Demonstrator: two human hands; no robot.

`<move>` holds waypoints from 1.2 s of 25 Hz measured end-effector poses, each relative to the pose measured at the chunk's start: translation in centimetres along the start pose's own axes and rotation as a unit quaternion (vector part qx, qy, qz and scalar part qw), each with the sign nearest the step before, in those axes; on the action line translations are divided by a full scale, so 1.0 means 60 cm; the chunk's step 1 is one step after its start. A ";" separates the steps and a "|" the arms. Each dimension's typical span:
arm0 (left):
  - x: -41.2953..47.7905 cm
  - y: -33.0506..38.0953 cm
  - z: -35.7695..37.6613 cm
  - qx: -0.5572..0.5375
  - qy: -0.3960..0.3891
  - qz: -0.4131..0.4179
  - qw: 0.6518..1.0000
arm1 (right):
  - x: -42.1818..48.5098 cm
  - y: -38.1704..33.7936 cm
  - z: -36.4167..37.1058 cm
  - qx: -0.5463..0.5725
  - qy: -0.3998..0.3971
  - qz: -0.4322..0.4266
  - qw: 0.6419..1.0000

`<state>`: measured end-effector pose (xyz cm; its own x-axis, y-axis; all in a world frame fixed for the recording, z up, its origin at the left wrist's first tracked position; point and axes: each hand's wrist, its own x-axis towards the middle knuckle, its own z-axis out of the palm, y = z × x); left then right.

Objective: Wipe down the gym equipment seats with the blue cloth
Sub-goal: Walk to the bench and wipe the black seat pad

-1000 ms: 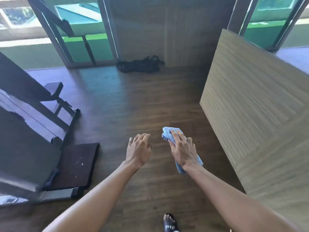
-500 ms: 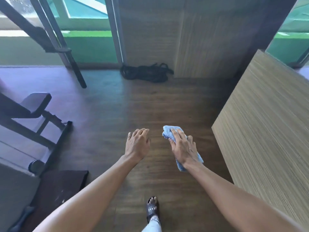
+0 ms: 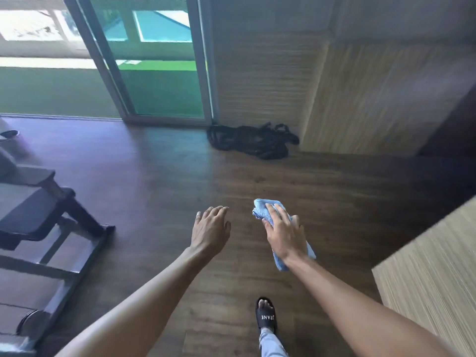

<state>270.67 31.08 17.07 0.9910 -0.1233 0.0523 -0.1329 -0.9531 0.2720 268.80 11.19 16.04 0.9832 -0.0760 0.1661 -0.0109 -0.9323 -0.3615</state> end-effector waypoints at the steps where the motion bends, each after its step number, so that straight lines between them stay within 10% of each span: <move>1: 0.061 -0.008 0.007 -0.001 0.004 -0.015 1.000 | 0.069 0.003 0.019 0.003 -0.010 -0.010 1.000; 16: 0.649 -0.318 -0.053 -0.025 0.051 -0.213 0.975 | 0.784 -0.265 0.242 0.014 -0.114 -0.177 0.977; 30: 0.673 -0.822 -0.171 -0.044 0.123 -0.501 0.855 | 0.958 -0.851 0.523 0.039 -0.231 -0.436 0.869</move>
<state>317.08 75.96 15.60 0.5758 0.8160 -0.0508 0.7699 -0.5203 0.3695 331.57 65.50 15.23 0.5788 0.8150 0.0285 0.7701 -0.5348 -0.3477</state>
